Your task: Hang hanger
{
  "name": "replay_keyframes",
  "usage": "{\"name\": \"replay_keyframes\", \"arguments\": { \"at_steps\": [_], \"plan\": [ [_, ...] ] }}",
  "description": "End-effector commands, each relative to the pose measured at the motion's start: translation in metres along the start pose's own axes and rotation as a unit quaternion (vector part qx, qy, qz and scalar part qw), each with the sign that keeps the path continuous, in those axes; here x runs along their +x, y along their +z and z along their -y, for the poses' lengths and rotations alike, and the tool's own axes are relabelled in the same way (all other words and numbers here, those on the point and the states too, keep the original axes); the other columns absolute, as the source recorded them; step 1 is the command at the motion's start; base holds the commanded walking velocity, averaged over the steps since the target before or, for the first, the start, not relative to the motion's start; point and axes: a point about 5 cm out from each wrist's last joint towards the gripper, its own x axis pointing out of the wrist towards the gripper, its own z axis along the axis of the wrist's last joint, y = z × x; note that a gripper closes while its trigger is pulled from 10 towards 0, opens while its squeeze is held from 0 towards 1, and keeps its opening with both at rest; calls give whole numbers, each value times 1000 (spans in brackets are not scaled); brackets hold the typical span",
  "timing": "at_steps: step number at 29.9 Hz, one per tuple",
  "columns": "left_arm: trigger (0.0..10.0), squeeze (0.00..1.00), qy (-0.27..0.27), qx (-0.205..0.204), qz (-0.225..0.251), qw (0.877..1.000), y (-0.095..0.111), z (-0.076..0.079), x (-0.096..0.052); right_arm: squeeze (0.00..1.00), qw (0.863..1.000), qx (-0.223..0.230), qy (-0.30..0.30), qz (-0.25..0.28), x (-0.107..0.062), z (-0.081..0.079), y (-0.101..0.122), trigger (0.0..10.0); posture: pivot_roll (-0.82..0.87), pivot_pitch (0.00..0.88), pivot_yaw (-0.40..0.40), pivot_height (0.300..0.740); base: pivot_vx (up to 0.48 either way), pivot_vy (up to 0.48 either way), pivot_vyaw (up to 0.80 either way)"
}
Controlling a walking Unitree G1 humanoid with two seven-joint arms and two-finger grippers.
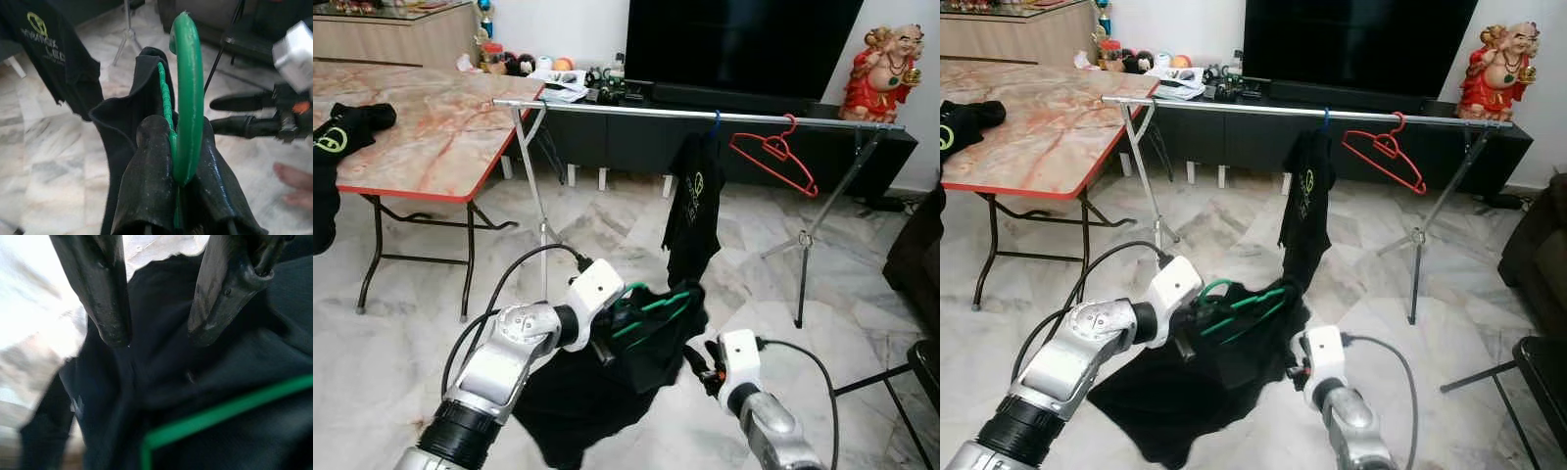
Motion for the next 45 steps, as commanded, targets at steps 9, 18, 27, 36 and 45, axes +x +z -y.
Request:
{"name": "replay_keyframes", "arguments": {
  "at_steps": [9,18,27,36,45],
  "plan": [
    [10000,0,-30,9,27,999,17,11,-6,0,975,136,-166,60,-15,27,-9,10000,140,0,-46,740,0,0,0],
    [10000,0,-70,18,35,997,23,25,-3,482,982,155,-70,86,-8,10,-2,10000,138,0,-36,740,0,0,0],
    [10000,0,-95,23,37,995,29,35,0,616,990,87,-71,85,-5,3,3,10000,140,0,-36,740,0,0,0],
    [10000,0,-106,22,35,994,31,38,0,0,983,111,-65,133,-2,2,19,10000,139,0,-26,740,0,0,0],
    [10000,0,-116,19,28,993,29,41,-1,0,983,98,-67,143,3,3,32,10000,140,0,-26,740,0,0,0]
  ]
}}
